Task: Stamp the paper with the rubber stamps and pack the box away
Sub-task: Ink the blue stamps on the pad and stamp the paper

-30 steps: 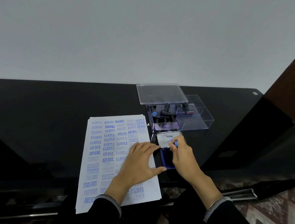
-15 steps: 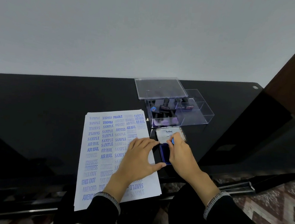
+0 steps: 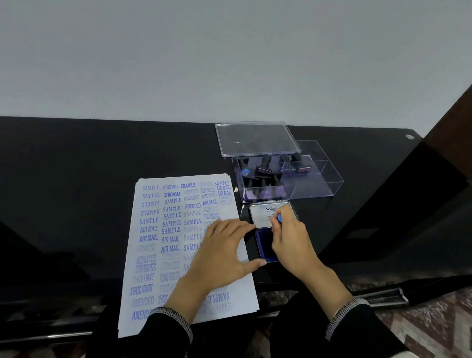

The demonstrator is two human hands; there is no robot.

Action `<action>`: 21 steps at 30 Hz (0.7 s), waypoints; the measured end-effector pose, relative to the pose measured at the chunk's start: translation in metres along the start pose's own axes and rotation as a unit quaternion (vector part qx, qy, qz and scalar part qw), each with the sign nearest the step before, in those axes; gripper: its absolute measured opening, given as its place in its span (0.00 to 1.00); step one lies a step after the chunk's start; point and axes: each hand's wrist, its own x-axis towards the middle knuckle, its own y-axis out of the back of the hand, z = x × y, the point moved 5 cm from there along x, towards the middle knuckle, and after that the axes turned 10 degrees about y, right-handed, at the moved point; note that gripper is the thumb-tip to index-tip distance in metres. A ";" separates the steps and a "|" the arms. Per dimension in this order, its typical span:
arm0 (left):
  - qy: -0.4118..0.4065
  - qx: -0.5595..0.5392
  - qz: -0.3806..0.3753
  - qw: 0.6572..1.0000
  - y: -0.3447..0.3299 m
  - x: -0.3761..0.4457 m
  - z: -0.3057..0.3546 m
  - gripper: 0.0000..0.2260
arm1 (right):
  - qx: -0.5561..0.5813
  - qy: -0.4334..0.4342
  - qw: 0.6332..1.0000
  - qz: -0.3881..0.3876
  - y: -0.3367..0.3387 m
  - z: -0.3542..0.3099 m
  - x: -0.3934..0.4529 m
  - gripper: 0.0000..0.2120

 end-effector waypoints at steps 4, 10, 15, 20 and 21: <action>0.000 -0.002 0.000 1.000 0.000 0.000 0.000 0.35 | 0.024 -0.009 1.000 0.002 0.002 0.002 0.000 0.05; 0.000 0.000 0.001 1.000 -0.001 0.000 -0.001 0.35 | 0.009 0.012 1.000 0.013 -0.002 -0.001 -0.008 0.05; 0.002 -0.002 -0.001 1.000 -0.001 0.000 0.000 0.35 | 0.031 -0.003 0.999 0.014 -0.004 0.001 -0.013 0.04; 0.001 0.000 -0.002 1.000 0.000 0.000 0.000 0.36 | 0.061 0.001 0.998 0.026 0.000 0.000 -0.014 0.05; 0.001 0.000 -0.002 1.000 0.000 0.000 0.000 0.36 | 0.059 0.002 0.998 0.024 -0.001 0.000 -0.014 0.05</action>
